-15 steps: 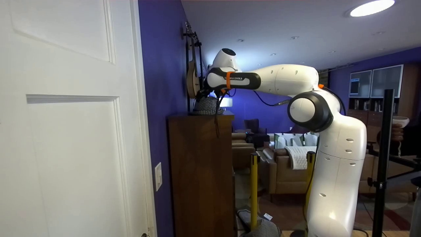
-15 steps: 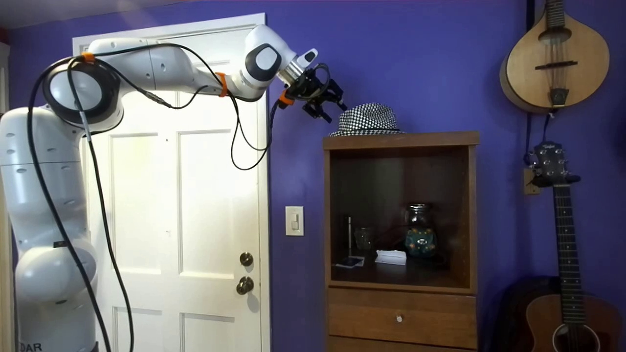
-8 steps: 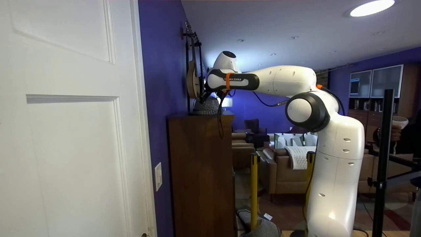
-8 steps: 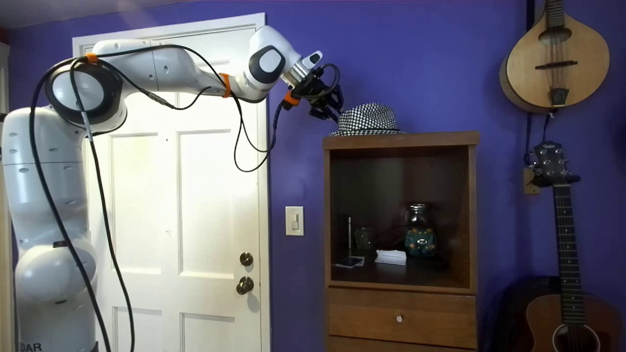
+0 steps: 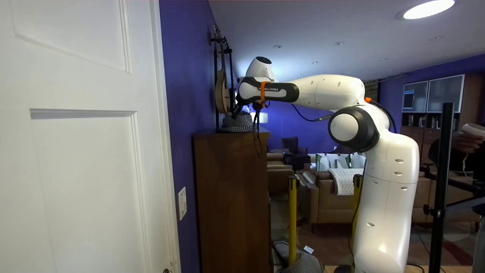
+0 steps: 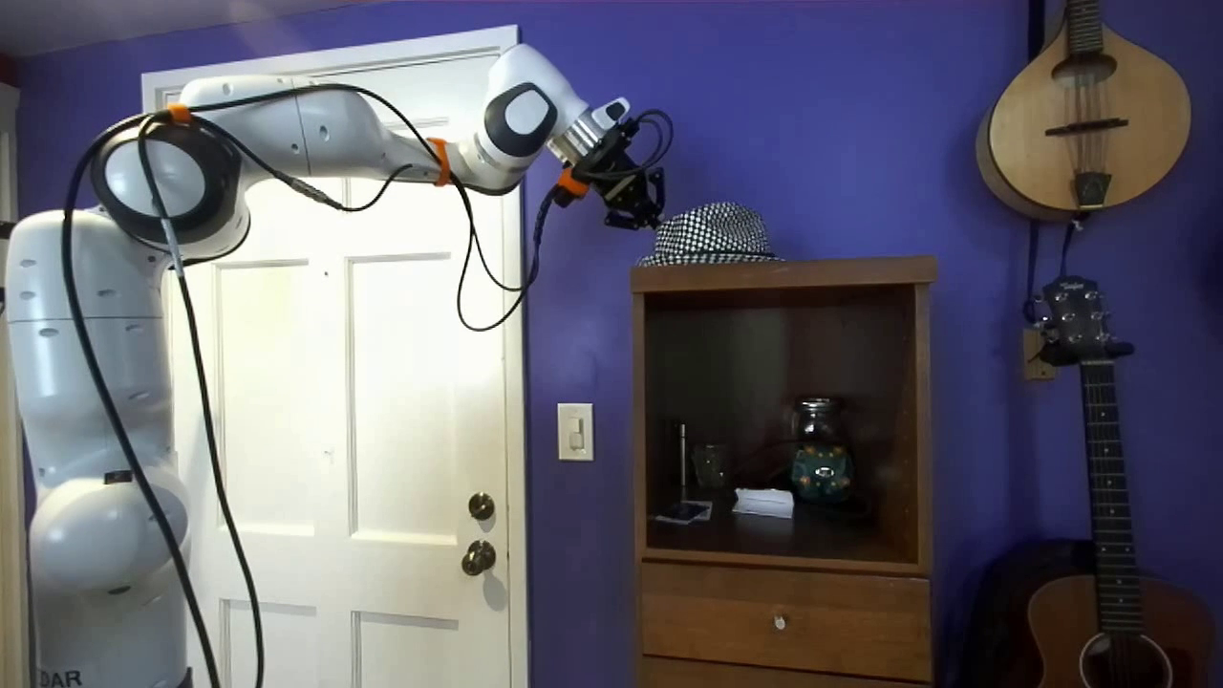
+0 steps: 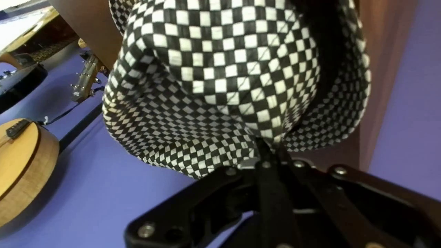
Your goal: Hang the hat on the door
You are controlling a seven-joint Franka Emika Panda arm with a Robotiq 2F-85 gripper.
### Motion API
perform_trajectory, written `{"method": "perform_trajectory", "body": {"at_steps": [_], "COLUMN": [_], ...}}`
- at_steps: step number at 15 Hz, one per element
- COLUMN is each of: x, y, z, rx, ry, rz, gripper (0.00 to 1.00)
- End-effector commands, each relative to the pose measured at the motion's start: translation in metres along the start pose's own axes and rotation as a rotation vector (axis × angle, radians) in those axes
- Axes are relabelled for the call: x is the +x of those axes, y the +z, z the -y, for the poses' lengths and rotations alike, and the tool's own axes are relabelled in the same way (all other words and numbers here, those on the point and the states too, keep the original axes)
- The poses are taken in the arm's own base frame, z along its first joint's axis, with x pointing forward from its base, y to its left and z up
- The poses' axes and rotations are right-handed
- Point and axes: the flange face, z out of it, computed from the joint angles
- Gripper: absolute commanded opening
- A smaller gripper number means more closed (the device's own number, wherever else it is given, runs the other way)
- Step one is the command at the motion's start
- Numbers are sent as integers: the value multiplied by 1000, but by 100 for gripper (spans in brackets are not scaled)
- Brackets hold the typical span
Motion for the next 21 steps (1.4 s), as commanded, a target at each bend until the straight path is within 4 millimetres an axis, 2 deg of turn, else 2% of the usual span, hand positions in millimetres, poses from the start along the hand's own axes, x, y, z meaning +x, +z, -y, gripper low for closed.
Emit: {"method": "perform_trajectory", "body": {"at_steps": [1,4,8,11,15,17,18,21], "x": [14,23,30,29,23,18,30,25], "y": [-23,-43,-74,-94,-111,-117,-108,-110], "z": [12,37,79,112,146,160,150,159], "rx": [37,77,147,222,323,369,330,358], "ry": [-168,-330,-530,-671,-860,-957,-872,-930], "rz": [-3,-15,-41,-60,-62,-56,-43,-40], "gripper": [1,1,1,1,1,1,4,4]}}
